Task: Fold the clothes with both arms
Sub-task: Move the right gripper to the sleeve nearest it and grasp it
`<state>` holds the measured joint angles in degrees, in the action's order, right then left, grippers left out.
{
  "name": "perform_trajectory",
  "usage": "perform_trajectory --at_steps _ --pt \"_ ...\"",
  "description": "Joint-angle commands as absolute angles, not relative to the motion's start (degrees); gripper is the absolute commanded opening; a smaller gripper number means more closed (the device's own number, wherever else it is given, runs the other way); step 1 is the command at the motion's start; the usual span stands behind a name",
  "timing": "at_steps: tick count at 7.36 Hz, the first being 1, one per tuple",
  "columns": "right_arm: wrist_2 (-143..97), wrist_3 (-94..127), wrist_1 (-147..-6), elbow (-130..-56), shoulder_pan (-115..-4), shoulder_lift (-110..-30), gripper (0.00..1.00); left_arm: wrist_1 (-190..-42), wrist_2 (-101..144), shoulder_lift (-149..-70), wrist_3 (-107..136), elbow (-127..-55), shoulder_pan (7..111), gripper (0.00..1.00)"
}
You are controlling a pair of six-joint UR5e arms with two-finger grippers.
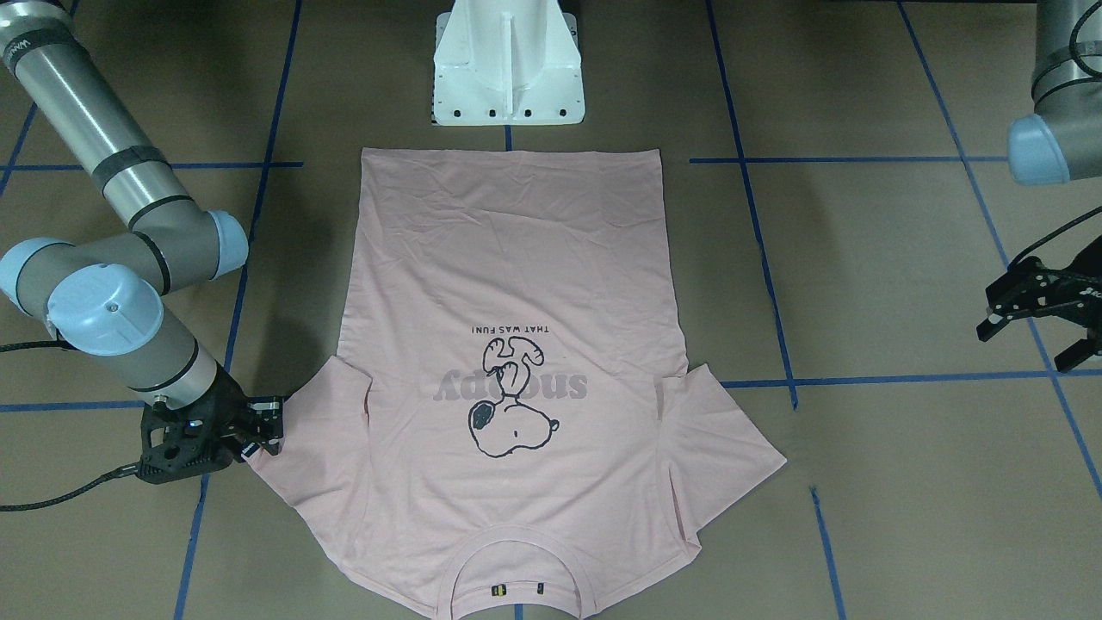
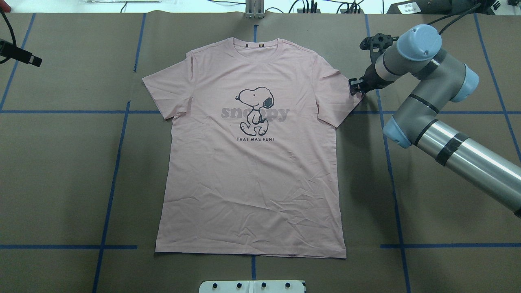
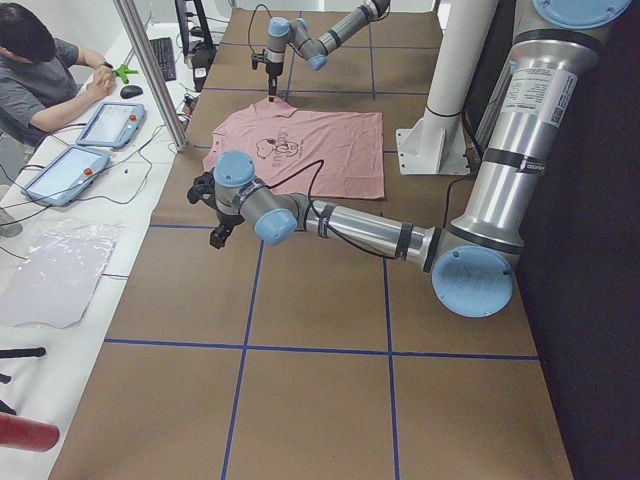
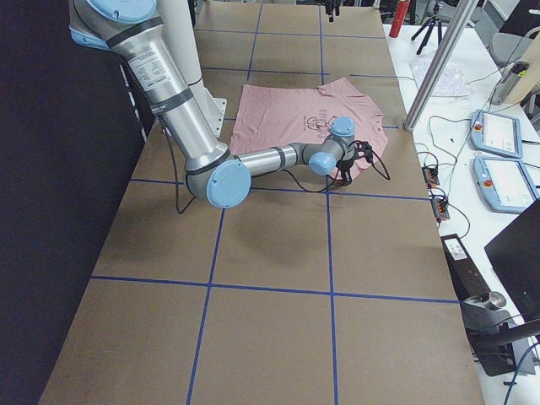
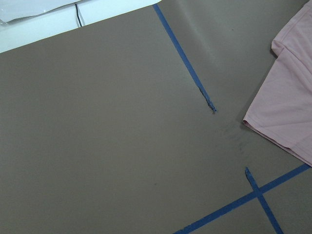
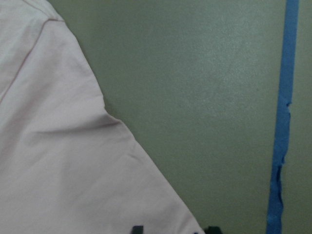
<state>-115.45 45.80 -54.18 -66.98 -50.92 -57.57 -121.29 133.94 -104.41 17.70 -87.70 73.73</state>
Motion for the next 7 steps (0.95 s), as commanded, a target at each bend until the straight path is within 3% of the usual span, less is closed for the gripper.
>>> perform_trajectory --at_steps 1,4,7 --pt "-115.58 45.97 -54.14 -67.06 -50.98 -57.04 0.00 -121.29 133.95 -104.59 17.75 -87.71 73.65 1.00" --pt "-115.84 47.71 -54.05 -68.90 -50.89 -54.59 0.00 -121.29 133.95 -105.03 18.19 -87.89 73.74 0.99" --pt "-114.36 51.68 -54.32 -64.81 -46.95 -45.13 0.00 -121.29 133.95 -104.94 18.19 -88.42 73.83 0.99"
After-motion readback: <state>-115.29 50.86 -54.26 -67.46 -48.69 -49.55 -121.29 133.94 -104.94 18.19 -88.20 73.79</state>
